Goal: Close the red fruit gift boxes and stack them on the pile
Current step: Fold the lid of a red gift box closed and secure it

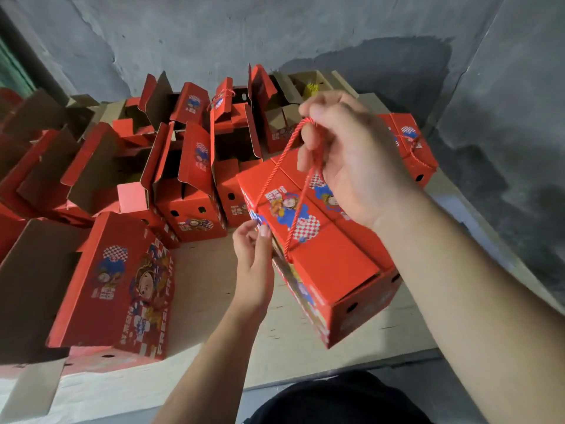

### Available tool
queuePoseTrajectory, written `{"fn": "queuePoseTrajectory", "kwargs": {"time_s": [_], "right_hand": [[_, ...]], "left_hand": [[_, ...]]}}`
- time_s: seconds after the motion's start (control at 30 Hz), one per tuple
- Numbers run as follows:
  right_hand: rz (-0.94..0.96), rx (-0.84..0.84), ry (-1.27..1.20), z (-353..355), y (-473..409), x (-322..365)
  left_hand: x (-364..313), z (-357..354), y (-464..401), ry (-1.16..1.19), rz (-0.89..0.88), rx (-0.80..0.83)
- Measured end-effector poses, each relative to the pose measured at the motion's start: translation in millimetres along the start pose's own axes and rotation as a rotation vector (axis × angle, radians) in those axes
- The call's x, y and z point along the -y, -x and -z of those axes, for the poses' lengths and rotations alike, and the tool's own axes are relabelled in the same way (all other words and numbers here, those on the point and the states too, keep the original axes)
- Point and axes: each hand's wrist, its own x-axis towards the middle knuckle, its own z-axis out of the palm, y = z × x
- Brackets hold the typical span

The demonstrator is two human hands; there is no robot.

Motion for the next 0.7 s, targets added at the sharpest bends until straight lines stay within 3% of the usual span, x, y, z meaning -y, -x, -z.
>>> {"fn": "queuePoseTrajectory", "kwargs": {"time_s": [0.1, 0.2, 0.33, 0.53, 0.7], "right_hand": [[-0.094, -0.058, 0.126, 12.2, 8.1, -18.8], [-0.331, -0.12, 0.33, 24.1, 19.2, -48.5], [-0.416, -0.154, 0.373, 29.5, 23.8, -64.0], [-0.173, 0.054, 0.192, 18.4, -8.6, 11.4], [0.024, -0.064, 0.186, 43.7, -1.8, 27.5]], "left_hand": [[15.0, 4.7, -3.0, -0.108, 0.167, -0.042], [34.6, 10.9, 4.0, -0.144, 0.406, -0.021], [41.1, 5.5, 19.6, -0.079, 0.433, 0.081], [30.1, -3.1, 14.3, 0.026, 0.153, 0.069], [36.3, 3.1, 9.8, -0.013, 0.324, 0.217]]}}
